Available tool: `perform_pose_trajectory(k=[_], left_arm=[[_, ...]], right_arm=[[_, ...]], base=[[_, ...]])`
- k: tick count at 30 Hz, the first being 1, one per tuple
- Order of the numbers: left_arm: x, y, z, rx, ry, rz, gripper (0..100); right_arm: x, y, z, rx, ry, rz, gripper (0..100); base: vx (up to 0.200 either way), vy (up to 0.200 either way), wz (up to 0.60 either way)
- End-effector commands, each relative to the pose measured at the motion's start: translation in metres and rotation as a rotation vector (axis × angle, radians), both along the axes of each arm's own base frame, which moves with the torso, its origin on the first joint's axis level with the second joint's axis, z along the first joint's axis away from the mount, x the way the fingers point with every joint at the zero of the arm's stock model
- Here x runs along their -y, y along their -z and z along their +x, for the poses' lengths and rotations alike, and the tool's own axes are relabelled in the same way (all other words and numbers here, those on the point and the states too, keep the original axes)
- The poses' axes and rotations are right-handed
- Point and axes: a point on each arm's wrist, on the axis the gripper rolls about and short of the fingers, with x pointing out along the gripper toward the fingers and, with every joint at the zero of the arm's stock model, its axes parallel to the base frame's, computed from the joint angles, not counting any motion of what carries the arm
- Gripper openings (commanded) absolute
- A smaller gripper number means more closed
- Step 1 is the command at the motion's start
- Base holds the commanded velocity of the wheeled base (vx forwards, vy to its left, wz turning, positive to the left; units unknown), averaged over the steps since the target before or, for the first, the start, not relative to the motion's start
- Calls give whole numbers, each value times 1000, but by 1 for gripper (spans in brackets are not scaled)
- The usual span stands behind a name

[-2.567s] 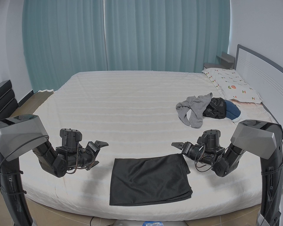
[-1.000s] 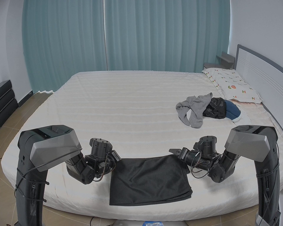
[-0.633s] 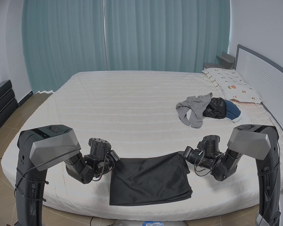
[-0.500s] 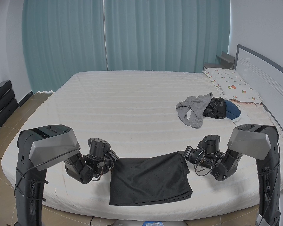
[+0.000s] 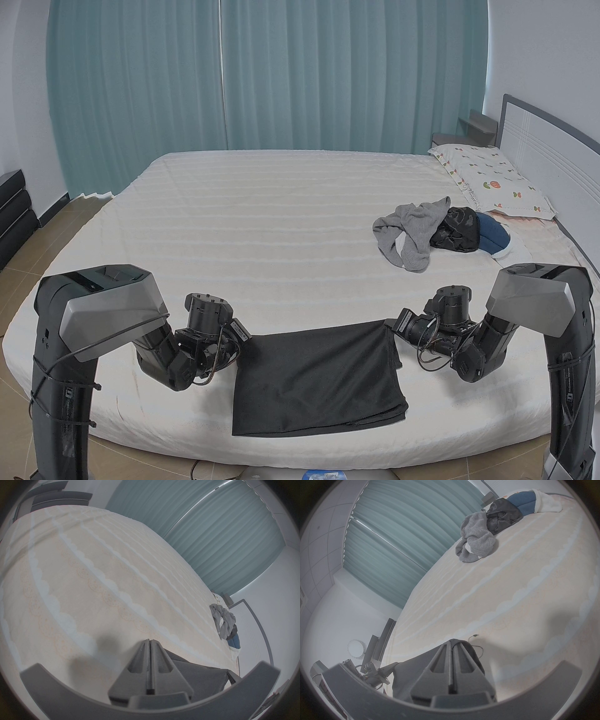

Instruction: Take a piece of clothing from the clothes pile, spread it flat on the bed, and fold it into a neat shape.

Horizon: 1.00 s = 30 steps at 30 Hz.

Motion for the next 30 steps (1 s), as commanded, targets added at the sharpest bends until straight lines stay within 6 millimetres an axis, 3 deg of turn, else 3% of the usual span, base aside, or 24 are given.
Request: perform_pose_trajectory(k=[1,9,10,17,23,30], left_arm=[[-2,-1,0,2,-8,3,0],[-1,1,0,-6,-6,3,0],[-1,1,0,-6,-6,3,100],[-1,1,0,-5,-4,1,100],[-9,-9,1,11,-27,-16,100],[-33,-32,-4,8,-25,-120,100]], right_arm=[[0,2,-1,-6,0,-2,0],[0,3,-1,-12,-9,-2,0],[0,4,-2,-14,-10,-1,100],[0,-5,-10,-15,-16,-2,100],[7,-27,-58,-52,-173,-48,100],[7,-27,-109,-138,-308,-80,100]], base=[[0,0,0],[0,0,0],[0,0,0],[0,0,0],[0,0,0],[0,0,0]])
